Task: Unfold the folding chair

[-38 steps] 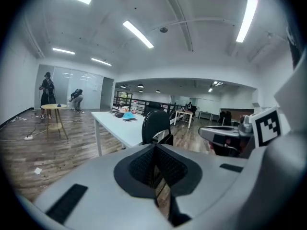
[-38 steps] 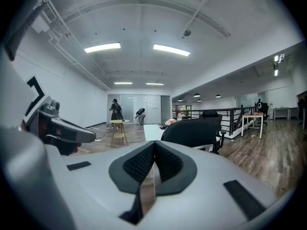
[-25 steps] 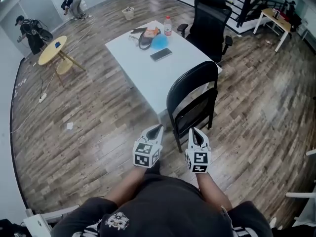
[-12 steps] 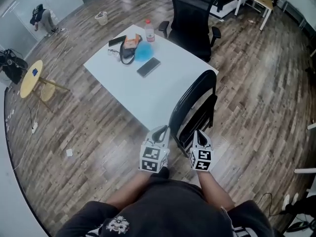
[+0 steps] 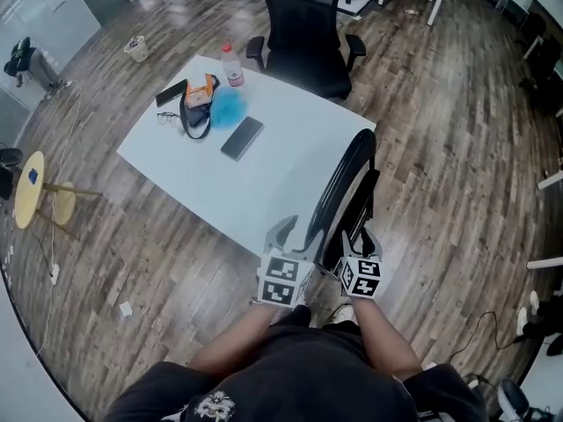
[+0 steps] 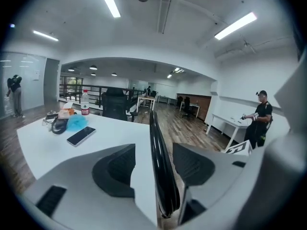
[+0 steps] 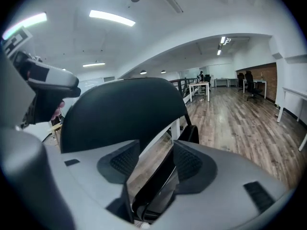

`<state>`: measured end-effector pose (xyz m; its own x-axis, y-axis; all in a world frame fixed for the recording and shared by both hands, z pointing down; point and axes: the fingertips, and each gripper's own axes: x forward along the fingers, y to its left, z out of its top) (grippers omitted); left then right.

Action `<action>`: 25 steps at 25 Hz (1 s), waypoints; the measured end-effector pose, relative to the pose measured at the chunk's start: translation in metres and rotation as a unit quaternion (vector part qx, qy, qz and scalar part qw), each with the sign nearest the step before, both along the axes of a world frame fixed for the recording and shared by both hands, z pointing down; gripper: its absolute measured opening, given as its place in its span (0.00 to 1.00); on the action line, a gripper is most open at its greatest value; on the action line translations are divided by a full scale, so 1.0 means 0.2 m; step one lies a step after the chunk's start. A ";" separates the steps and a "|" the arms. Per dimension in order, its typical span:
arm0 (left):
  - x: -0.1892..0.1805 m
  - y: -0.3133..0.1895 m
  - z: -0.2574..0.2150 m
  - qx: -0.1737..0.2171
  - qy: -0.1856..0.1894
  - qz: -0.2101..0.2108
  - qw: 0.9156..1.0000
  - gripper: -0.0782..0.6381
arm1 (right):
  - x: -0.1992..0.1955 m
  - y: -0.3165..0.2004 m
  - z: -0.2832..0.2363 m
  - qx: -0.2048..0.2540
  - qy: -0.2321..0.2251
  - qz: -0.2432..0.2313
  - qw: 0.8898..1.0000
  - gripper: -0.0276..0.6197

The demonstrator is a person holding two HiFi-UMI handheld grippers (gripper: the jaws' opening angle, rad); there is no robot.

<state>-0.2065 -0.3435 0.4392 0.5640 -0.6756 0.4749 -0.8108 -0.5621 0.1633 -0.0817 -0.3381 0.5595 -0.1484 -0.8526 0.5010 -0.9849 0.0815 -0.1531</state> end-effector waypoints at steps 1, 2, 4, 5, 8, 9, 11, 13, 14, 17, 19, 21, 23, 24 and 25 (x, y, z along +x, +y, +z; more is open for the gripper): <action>0.02 -0.03 0.01 -0.006 -0.002 0.008 1.000 0.44 | 0.01 -0.02 0.04 -0.013 0.000 0.006 1.000 0.38; 0.05 -0.06 0.03 -0.014 -0.003 0.018 1.000 0.45 | 0.01 -0.04 0.08 -0.027 0.002 0.013 1.000 0.42; 0.11 -0.09 0.06 -0.036 -0.002 0.039 0.999 0.46 | 0.03 -0.07 0.18 -0.059 0.008 0.030 0.998 0.47; 0.14 -0.10 0.08 -0.045 0.000 0.048 0.998 0.46 | 0.04 -0.09 0.23 -0.075 0.013 0.040 0.996 0.48; 0.22 -0.13 0.13 -0.065 -0.005 0.073 0.995 0.46 | 0.05 -0.14 0.38 -0.113 0.022 0.065 0.991 0.52; 0.23 -0.13 0.15 -0.071 -0.009 0.079 0.994 0.46 | 0.05 -0.14 0.43 -0.127 0.020 0.070 0.989 0.52; 0.27 -0.15 0.19 -0.079 -0.016 0.087 0.993 0.46 | 0.03 -0.16 0.51 -0.151 0.020 0.072 0.986 0.53; 0.30 -0.16 0.22 -0.087 -0.020 0.091 0.992 0.46 | 0.03 -0.18 0.58 -0.167 0.034 0.067 0.983 0.53; 0.31 -0.16 0.25 -0.090 -0.022 0.094 0.991 0.46 | 0.03 -0.19 0.62 -0.174 0.043 0.065 0.982 0.53; 0.34 -0.17 0.30 -0.093 -0.032 0.099 0.990 0.46 | 0.05 -0.21 0.74 -0.191 0.060 0.069 0.977 0.53; 0.34 -0.19 0.33 -0.085 -0.039 0.095 0.991 0.38 | 0.04 -0.22 0.77 -0.199 0.062 0.065 0.976 0.53; 0.33 -0.20 0.33 -0.075 -0.042 0.087 0.992 0.26 | 0.04 -0.22 0.75 -0.204 0.066 0.067 0.974 0.53; 0.33 -0.19 0.33 -0.079 -0.044 0.089 0.992 0.24 | 0.05 -0.22 0.73 -0.202 0.062 0.075 0.975 0.52; 0.34 -0.18 0.33 -0.083 -0.044 0.093 0.991 0.24 | 0.05 -0.22 0.72 -0.201 0.059 0.078 0.975 0.50; 0.34 -0.18 0.33 -0.085 -0.044 0.096 0.991 0.24 | 0.06 -0.21 0.71 -0.199 0.054 0.081 0.975 0.50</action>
